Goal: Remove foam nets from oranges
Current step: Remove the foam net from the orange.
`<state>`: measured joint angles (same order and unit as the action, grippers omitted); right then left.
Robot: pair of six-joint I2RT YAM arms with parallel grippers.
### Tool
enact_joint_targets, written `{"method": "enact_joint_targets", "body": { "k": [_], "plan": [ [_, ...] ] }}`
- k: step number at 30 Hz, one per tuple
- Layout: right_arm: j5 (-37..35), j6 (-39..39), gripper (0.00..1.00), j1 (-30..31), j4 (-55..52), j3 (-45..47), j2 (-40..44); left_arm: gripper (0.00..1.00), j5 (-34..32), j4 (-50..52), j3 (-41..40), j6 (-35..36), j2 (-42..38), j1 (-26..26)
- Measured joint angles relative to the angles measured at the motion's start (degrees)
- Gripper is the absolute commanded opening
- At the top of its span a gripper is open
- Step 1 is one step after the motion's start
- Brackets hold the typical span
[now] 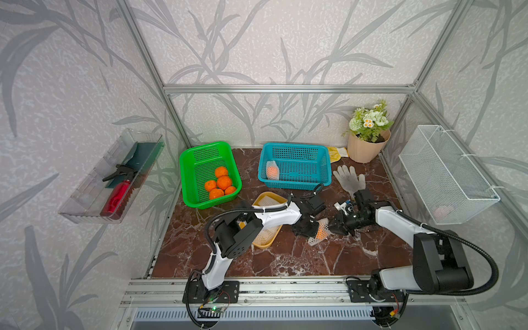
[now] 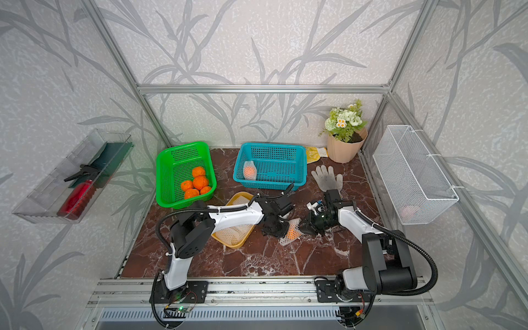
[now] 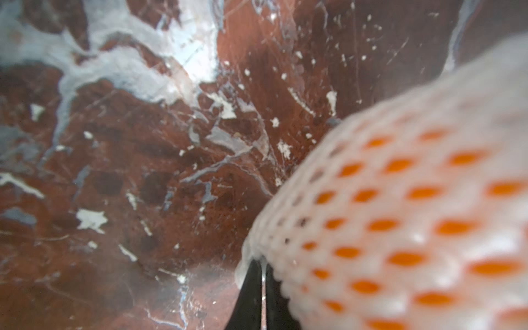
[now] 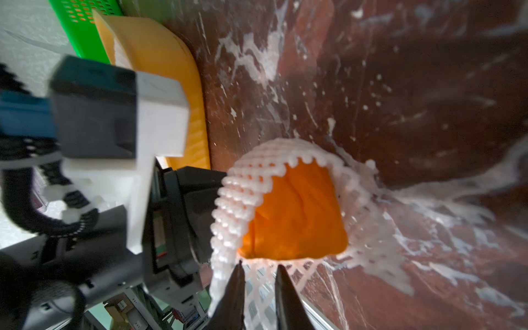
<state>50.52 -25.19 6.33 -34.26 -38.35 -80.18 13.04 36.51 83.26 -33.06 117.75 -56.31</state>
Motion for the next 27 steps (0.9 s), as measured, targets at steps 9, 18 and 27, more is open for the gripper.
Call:
{"method": "enact_joint_targets", "body": {
  "k": [9, 18, 27],
  "plan": [
    [-2.0, -2.1, 0.57, 0.0, 0.3, 0.9, -0.6, 0.08, 0.1, 0.3, 0.2, 0.7, 0.1, 0.1],
    [-2.0, -5.7, 0.59, 0.0, 6.8, 1.0, -3.0, 0.08, 0.3, 0.3, 0.2, 1.7, 0.1, 0.1],
    [-4.5, -2.2, 0.59, 0.0, -1.8, -2.6, -1.8, 0.08, 0.3, 0.4, 0.3, 2.6, 0.1, 0.2]
  ]
}}
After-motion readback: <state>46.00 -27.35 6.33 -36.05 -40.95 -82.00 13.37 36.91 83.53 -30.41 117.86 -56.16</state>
